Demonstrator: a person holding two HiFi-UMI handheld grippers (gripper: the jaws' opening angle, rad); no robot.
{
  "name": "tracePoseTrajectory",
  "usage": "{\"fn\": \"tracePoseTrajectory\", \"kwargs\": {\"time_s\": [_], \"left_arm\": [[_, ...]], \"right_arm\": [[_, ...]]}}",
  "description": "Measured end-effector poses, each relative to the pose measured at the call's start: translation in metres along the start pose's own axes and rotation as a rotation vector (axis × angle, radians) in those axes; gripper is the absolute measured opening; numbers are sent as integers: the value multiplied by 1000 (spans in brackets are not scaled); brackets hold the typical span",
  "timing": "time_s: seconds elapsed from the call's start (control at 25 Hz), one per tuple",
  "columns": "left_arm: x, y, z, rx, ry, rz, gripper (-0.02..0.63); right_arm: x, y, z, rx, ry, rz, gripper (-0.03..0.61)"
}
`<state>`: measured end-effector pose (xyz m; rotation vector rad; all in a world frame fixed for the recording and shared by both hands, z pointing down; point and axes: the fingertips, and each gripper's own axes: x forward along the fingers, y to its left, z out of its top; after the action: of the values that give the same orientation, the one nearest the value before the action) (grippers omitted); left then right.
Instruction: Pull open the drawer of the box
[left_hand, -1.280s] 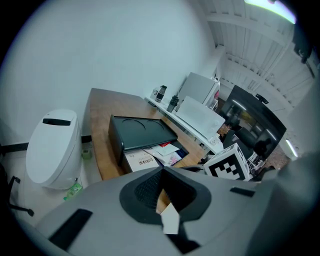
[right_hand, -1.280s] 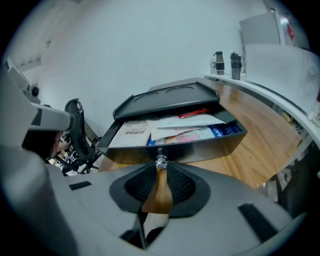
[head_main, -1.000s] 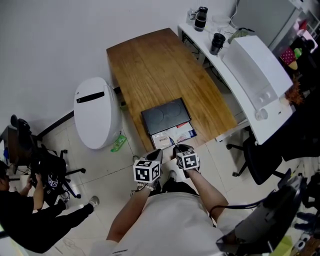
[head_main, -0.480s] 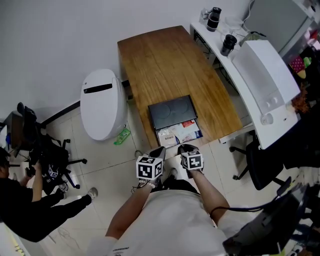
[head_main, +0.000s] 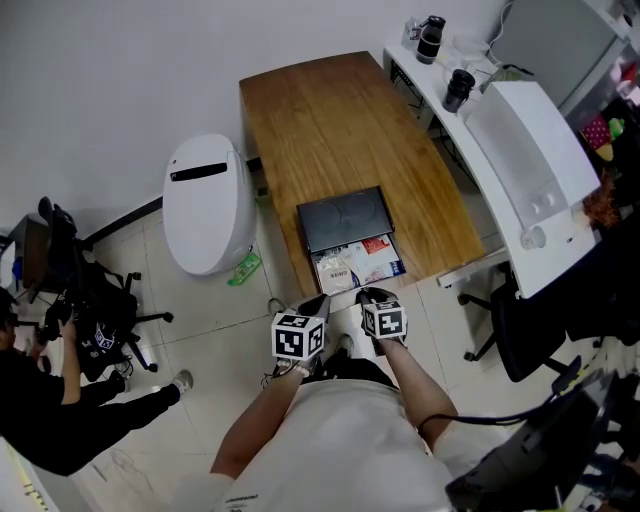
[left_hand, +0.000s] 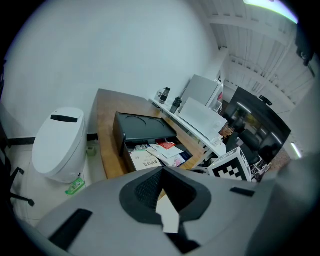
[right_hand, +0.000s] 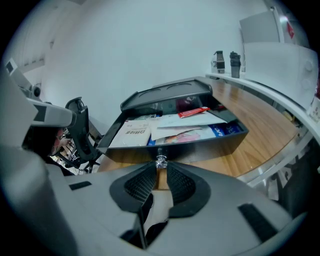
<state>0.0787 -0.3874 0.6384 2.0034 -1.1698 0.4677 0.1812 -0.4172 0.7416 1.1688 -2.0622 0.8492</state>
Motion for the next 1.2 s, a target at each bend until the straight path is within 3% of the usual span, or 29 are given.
{"fn": "tracePoseTrajectory", "kwargs": {"time_s": [0.72,1.0,1.2], "left_arm": [[-17,-5,-3,-3,-18,35,-2],[-29,-3,21,46,-42,2,-2],[-51,3,56,84,-94,-62,-2]], "right_arm": [[-5,-1,2,-23,-12,3,57],[-48,-10,23,2,-109,-65,57],[-90,-6,56,21,-209,-153,-11]]}}
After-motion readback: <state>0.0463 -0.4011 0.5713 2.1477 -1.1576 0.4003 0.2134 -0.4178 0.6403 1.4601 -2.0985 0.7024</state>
